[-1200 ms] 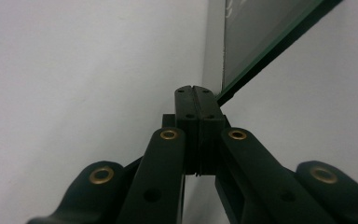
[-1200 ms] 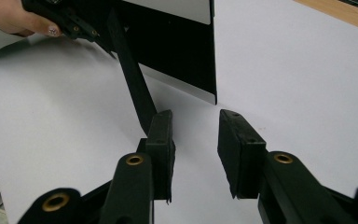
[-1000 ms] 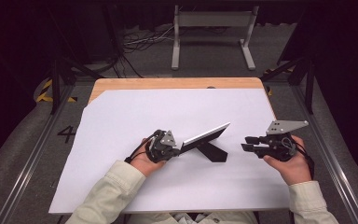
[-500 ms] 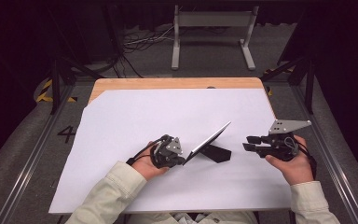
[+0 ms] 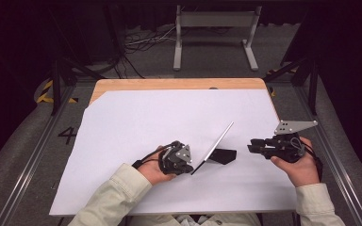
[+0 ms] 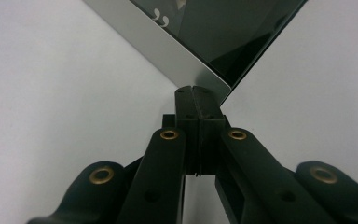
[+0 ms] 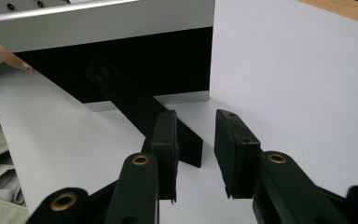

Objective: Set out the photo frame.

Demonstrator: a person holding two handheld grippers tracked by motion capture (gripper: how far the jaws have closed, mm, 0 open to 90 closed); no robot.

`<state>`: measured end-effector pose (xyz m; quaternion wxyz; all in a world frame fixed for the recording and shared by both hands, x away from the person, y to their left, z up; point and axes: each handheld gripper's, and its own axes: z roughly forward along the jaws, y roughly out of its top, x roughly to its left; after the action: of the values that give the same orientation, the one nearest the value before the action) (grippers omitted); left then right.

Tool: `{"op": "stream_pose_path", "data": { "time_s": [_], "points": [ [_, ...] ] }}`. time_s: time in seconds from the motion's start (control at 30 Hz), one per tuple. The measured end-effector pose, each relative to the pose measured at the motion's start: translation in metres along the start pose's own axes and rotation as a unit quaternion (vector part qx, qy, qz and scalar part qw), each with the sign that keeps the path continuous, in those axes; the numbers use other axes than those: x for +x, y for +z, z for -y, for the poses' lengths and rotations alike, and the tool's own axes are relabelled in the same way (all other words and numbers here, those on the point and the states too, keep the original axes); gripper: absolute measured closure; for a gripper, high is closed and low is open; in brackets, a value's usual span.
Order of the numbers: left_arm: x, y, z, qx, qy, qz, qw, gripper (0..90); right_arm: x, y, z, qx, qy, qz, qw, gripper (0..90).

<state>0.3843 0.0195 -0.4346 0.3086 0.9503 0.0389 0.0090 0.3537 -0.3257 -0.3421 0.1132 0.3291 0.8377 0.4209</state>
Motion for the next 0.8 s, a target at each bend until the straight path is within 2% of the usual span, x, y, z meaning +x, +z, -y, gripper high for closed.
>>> {"op": "stream_pose_path", "data": {
  "time_s": [0.3,0.47,0.8],
  "points": [
    [-0.008,0.007,-0.012,0.008,0.02,0.02,0.9996,90.0,-0.002,-0.009,0.004,-0.003,0.008,0.012,0.9999,69.6],
    [-0.014,0.014,-0.022,0.011,0.038,0.029,0.9988,90.0,-0.003,-0.013,0.007,-0.004,0.014,0.015,0.9998,69.6],
    [-0.023,0.027,-0.041,0.009,0.052,0.051,0.9973,90.0,-0.004,-0.02,0.011,-0.007,0.021,0.023,0.9995,69.3]
  ]
}}
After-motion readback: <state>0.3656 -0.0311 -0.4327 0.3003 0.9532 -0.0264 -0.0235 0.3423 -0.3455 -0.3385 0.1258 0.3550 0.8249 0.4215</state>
